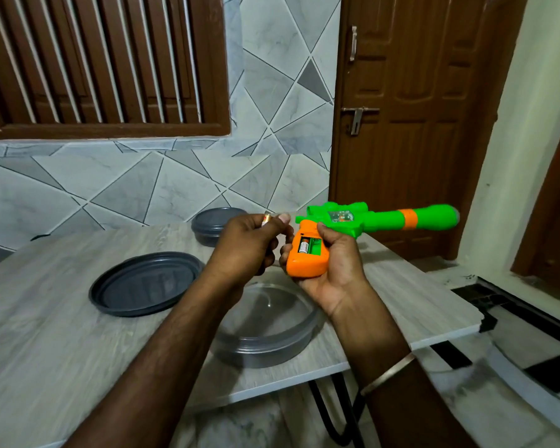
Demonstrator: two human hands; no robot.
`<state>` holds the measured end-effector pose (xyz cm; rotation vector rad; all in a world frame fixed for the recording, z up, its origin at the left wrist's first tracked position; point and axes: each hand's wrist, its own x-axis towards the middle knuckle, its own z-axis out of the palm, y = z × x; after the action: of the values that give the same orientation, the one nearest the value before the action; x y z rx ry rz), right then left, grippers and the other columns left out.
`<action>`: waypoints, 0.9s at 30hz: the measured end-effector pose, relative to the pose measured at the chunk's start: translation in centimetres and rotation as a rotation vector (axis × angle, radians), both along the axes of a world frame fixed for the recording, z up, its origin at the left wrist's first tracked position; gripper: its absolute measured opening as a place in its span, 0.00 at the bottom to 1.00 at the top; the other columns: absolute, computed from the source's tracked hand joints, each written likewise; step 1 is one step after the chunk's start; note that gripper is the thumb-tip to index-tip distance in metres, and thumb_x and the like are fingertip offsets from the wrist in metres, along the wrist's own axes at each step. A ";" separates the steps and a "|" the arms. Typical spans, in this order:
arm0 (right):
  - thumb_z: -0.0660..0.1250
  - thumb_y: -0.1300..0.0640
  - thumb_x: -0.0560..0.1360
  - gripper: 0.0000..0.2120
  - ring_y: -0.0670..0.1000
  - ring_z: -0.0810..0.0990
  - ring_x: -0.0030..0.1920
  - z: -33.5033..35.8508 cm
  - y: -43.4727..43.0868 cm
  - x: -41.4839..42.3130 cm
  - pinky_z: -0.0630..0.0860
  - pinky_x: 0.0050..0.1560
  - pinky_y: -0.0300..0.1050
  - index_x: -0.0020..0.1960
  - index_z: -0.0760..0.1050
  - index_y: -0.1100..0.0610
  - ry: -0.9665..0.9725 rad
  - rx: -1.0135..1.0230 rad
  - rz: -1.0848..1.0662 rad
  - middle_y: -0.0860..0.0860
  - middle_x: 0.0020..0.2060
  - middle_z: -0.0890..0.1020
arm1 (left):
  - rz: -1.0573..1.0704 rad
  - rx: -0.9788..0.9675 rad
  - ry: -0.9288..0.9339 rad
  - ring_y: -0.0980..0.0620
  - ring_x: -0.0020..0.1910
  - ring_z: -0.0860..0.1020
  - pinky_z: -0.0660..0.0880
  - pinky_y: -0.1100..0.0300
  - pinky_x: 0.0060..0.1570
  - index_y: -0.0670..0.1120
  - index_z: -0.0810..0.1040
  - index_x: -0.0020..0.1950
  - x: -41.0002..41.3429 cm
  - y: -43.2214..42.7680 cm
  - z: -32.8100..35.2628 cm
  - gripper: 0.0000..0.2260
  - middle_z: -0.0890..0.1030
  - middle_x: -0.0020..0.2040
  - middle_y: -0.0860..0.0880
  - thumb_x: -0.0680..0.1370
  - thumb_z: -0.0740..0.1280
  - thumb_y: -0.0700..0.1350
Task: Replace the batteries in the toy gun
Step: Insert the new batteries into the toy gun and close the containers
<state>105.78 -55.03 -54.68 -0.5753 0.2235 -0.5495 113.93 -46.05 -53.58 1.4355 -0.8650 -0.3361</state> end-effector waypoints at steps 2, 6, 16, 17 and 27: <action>0.57 0.59 0.74 0.11 0.55 0.74 0.33 0.2 -0.3 -0.2 0.74 0.34 0.42 0.54 0.70 0.61 -0.015 0.045 -0.033 0.59 0.37 0.76 | 0.054 -0.004 0.049 0.54 0.23 0.61 0.57 0.64 0.24 0.39 0.83 0.47 0.1 0.0 0.3 0.13 0.65 0.28 0.50 0.81 0.62 0.45; 0.52 0.67 0.63 0.12 0.53 0.72 0.34 0.5 -0.5 -0.4 0.72 0.35 0.41 0.45 0.69 0.62 -0.038 0.022 -0.038 0.57 0.37 0.73 | 0.079 0.004 0.112 0.53 0.25 0.60 0.56 0.63 0.23 0.39 0.83 0.50 0.7 0.0 0.4 0.15 0.65 0.31 0.49 0.78 0.58 0.43; 0.57 0.62 0.76 0.10 0.54 0.75 0.34 0.2 -0.2 0.0 0.77 0.28 0.39 0.55 0.69 0.64 -0.014 -0.013 -0.035 0.60 0.37 0.76 | 0.022 0.021 0.138 0.54 0.22 0.66 0.58 0.65 0.21 0.42 0.80 0.52 1.6 -0.8 -1.3 0.08 0.76 0.31 0.47 0.81 0.63 0.43; 0.57 0.61 0.75 0.09 0.54 0.74 0.33 0.1 -0.2 -0.1 0.77 0.28 0.39 0.53 0.69 0.64 -0.011 -0.015 -0.031 0.59 0.37 0.75 | 0.018 0.018 0.132 0.53 0.22 0.66 0.58 0.66 0.22 0.42 0.78 0.52 1.7 -0.7 -1.3 0.07 0.77 0.32 0.46 0.82 0.63 0.44; 0.54 0.63 0.75 0.09 0.54 0.74 0.29 -1.1 -1.0 0.2 0.74 0.26 0.39 0.52 0.69 0.64 0.010 -0.105 -0.026 0.59 0.34 0.75 | -0.003 -0.028 0.082 0.52 0.25 0.65 0.58 0.66 0.25 0.44 0.82 0.48 2.2 -0.8 -2.2 0.04 0.71 0.30 0.48 0.77 0.72 0.44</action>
<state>105.93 -56.07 -55.78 -0.6777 0.2130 -0.5857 116.11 -46.83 -55.79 1.3849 -0.8028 -0.3809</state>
